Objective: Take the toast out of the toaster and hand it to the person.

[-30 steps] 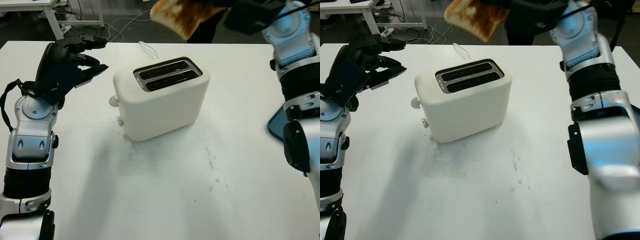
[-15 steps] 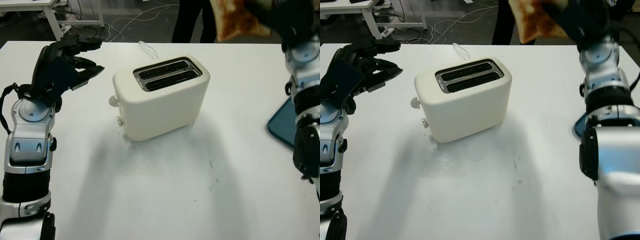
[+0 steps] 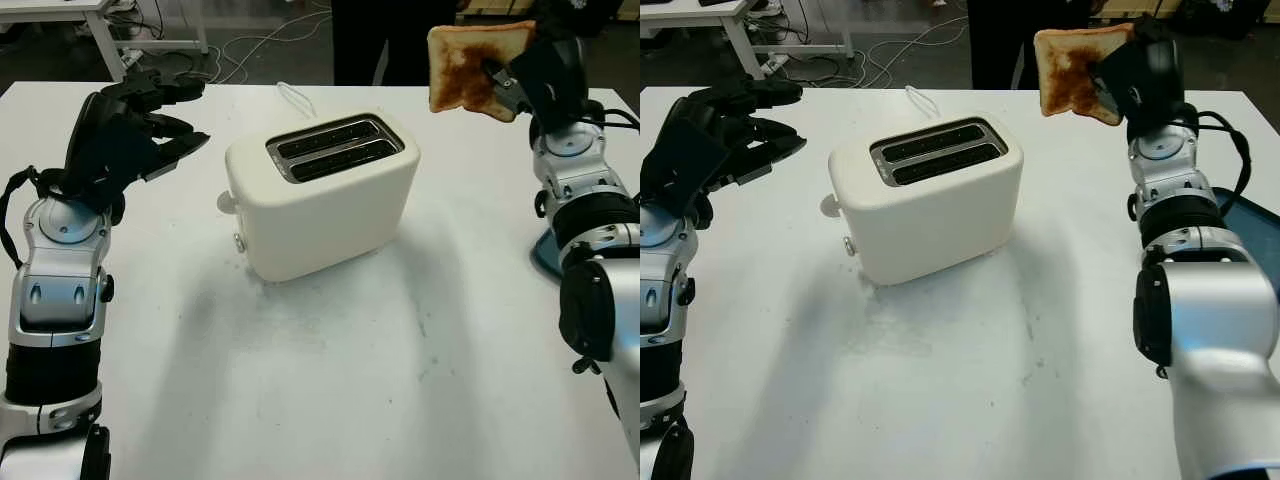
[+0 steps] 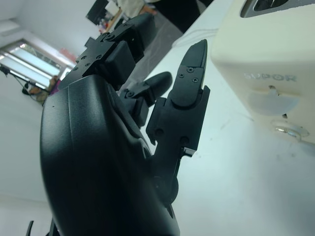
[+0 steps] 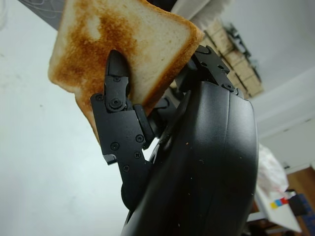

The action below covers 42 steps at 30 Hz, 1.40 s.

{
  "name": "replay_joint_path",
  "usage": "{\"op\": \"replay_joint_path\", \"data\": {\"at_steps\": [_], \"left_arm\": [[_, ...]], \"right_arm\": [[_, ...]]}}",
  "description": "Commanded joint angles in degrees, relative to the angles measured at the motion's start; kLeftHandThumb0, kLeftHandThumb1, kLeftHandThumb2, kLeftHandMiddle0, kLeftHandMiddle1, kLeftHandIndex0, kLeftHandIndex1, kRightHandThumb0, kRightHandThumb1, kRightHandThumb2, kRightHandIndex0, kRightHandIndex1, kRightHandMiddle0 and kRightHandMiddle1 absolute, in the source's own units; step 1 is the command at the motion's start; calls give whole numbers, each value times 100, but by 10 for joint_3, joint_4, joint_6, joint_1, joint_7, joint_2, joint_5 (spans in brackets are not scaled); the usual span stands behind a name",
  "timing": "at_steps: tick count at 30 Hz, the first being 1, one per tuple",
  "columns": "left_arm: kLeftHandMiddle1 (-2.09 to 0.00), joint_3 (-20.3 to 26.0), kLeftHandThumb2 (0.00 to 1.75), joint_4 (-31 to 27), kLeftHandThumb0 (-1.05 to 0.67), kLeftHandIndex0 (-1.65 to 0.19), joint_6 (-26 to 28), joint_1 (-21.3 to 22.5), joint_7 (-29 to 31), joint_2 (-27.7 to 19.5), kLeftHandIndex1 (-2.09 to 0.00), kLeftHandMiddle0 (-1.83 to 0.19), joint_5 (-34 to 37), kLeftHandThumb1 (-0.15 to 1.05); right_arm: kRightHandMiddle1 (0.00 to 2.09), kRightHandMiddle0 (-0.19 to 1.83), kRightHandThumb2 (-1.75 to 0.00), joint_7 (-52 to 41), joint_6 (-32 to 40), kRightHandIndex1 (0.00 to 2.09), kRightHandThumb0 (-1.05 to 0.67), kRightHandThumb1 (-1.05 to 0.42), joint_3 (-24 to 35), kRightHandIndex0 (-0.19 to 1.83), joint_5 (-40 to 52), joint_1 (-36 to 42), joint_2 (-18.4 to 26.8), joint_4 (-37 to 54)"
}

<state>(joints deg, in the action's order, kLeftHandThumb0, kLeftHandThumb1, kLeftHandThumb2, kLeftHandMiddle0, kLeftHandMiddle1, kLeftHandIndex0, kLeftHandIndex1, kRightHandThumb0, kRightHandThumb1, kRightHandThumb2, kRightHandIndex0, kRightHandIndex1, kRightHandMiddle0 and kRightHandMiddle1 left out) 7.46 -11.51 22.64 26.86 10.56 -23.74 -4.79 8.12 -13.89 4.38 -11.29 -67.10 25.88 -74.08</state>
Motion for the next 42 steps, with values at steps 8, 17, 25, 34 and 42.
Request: {"op": "replay_joint_path", "data": {"at_steps": [8, 17, 25, 34, 42], "left_arm": [[-86, 2, 0, -5, -27, -64, 8, 1, -3, -1, -33, -47, 1, 91], [-87, 2, 0, 0, -27, -64, 0, 2, -2, -3, -32, -48, 0, 90], [-87, -2, 0, 0, -29, -64, 1, 2, 0, -8, -32, -47, -6, 91], [-87, 0, 0, 1, -27, -65, 2, 2, 1, -8, -31, -47, -4, 91], [-86, -3, 0, -6, -26, -64, 13, 0, -1, -8, -29, -46, -8, 92]], "right_arm": [[173, 36, -41, 8, 31, 175, -10, -92, 20, 75, 20, 5, -16, -15], [175, 42, -46, -11, 39, 175, -13, -92, 39, 74, 39, 8, -28, -18], [175, 27, -43, -23, 28, 175, -12, -92, 50, 68, 50, 17, -39, -19], [175, 38, -39, -8, 60, 175, -20, -92, 29, 68, 24, 16, -44, -23], [175, 46, -41, -15, 59, 175, -19, -92, 31, 73, 30, 19, -45, -23]]}}
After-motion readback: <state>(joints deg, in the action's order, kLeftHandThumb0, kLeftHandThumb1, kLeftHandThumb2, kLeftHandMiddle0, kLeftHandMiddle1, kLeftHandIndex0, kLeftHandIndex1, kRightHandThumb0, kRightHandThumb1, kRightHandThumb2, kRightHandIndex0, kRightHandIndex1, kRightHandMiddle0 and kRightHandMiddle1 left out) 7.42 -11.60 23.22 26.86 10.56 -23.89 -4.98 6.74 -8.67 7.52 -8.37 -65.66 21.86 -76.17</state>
